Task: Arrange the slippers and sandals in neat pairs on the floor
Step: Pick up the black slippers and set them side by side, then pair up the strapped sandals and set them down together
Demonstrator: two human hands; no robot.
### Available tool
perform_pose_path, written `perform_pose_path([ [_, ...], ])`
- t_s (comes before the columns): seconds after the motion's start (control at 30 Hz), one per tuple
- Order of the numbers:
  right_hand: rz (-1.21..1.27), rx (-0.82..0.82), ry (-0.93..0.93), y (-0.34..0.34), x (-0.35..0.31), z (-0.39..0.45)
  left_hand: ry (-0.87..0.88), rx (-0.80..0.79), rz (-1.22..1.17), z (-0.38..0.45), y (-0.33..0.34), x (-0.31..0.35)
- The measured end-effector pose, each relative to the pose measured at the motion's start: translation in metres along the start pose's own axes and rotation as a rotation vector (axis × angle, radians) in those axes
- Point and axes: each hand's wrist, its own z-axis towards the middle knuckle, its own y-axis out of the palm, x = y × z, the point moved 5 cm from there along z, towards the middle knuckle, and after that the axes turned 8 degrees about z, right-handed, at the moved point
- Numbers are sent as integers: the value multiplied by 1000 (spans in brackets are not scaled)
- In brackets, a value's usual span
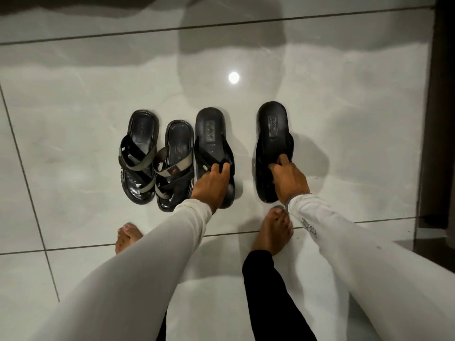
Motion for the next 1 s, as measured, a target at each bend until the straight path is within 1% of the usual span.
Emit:
perform_pose_path([
  [0.1, 7, -15, -13, 5, -6, 4, 41, 54, -50, 10, -9, 19],
  [0.2, -23, -20, -34, 3, -4, 3, 84, 93, -26, 17, -14, 40],
  [0.3, -15, -48, -31, -3, 6, -3, 111, 60, -33, 15, -13, 56],
  [0.43, -45, -6, -11, -15, 16, -16, 173, 10, -138, 0, -14, 58],
  [0.5, -96, 31, -20, -19, 10, -23, 200, 24, -176, -16, -18, 47],
  [0.6, -151, 101, -79, -18, -17, -28, 166, 92, -112, -43, -22, 9],
  [0.73, -61, 131, -231, 1, -101, -31, 37, 155, 82, -74, -32, -86],
  [0.83, 78, 66, -305, 31, -171, -18, 28, 219, 169, -82, -41, -159],
  [0.87, 113, 30, -307, 40, -189, -12, 36, 223, 196, -80, -44, -177],
  [0.93, 107, -34, -261, 62, -221, 4, 53, 178, 261, -67, -41, -211],
  [1.0, 50, -17, -177, 79, -241, 19, 57, 127, 263, -51, -36, -233],
])
